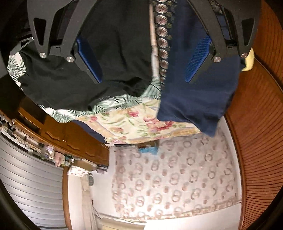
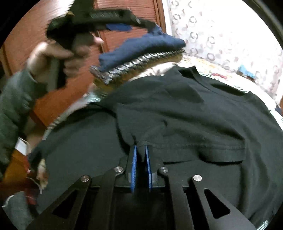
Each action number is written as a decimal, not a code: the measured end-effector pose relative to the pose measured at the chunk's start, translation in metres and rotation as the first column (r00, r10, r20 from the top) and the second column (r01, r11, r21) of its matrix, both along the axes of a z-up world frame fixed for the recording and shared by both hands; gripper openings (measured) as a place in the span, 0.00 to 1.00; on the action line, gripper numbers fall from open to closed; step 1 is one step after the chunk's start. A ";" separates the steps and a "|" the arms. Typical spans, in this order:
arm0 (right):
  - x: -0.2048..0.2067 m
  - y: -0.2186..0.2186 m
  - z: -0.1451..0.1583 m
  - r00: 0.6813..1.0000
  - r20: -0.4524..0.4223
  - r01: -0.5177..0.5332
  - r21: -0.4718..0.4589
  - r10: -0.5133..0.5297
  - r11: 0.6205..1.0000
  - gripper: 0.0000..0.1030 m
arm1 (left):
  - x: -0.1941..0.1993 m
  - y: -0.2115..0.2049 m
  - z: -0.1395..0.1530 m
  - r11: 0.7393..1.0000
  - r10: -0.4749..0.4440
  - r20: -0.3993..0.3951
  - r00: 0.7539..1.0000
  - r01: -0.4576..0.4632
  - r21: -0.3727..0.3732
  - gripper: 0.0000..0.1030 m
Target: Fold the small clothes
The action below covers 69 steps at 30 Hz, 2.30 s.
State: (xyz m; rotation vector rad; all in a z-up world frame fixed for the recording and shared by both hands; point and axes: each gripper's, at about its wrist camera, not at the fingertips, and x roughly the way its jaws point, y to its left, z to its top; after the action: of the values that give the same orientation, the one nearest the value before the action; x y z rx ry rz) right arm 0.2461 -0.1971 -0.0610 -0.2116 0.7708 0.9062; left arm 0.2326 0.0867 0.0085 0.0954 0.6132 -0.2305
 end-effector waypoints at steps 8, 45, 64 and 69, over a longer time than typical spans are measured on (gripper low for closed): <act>-0.019 -0.025 0.007 1.000 -0.020 0.017 0.039 -0.016 0.999 0.25 | -0.029 -0.030 -0.022 0.995 -0.096 -0.083 0.992 0.093 -0.034 0.92; -0.006 -0.214 -0.004 0.682 0.002 0.731 -0.032 -0.731 0.681 0.57 | -0.059 -0.146 -0.108 0.973 -0.194 -0.280 0.940 0.221 0.066 0.96; 0.046 -0.227 0.015 0.635 -0.057 0.765 -0.088 -0.770 0.637 0.26 | -0.059 -0.146 -0.108 0.973 -0.195 -0.280 0.940 0.222 0.067 0.96; 0.028 -0.215 0.019 0.647 0.029 0.761 -0.100 -0.762 0.641 0.05 | -0.059 -0.146 -0.108 0.973 -0.195 -0.280 0.940 0.222 0.066 0.96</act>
State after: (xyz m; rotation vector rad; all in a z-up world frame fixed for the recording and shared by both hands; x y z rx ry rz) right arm 0.2742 -0.4120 -0.0415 0.0477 0.8204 0.0457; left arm 0.1737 -0.0594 -0.0998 0.2262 0.8897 -0.4247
